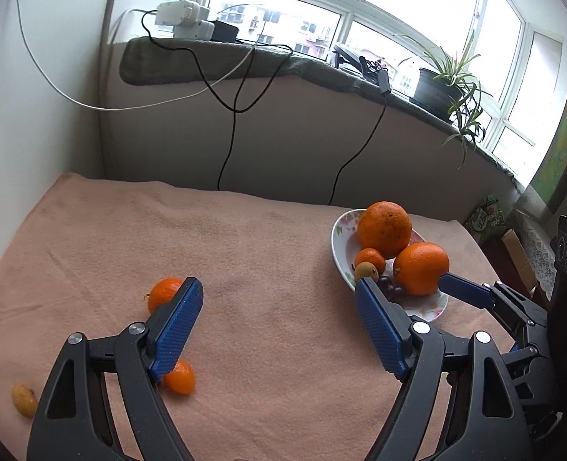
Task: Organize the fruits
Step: 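Withdraw both grippers toward the remaining small fruits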
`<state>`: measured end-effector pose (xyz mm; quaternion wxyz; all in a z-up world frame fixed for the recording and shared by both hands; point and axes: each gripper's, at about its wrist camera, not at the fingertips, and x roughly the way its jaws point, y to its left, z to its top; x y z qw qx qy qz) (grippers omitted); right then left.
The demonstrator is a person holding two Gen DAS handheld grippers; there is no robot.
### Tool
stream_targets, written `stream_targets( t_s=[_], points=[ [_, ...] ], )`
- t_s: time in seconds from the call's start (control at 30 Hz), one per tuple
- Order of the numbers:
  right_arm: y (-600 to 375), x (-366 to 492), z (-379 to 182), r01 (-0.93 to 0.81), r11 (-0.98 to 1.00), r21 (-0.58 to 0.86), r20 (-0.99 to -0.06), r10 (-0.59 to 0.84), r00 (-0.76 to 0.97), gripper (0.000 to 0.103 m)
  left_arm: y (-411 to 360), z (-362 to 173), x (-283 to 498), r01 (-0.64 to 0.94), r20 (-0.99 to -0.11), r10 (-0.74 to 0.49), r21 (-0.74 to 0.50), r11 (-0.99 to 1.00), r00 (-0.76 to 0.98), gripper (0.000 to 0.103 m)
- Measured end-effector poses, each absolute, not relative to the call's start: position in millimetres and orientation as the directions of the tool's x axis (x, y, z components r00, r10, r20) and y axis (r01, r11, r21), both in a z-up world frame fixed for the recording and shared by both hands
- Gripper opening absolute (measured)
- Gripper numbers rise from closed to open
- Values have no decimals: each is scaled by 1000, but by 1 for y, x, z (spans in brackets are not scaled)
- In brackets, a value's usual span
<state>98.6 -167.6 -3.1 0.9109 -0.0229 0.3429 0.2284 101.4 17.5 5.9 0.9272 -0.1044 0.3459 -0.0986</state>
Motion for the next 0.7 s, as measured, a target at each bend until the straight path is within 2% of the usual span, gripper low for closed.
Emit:
stream_targets(
  t_s=[0.33, 0.7],
  points=[
    [-146, 100, -5, -486, 861, 148, -641, 458, 616, 91, 82, -2, 74, -34, -635, -129, -238, 971, 762, 82],
    [-97, 93, -15, -621, 773, 128, -656, 536, 532, 91, 147, -23, 26, -192, -663, -7, -227, 955, 749, 82]
  ],
)
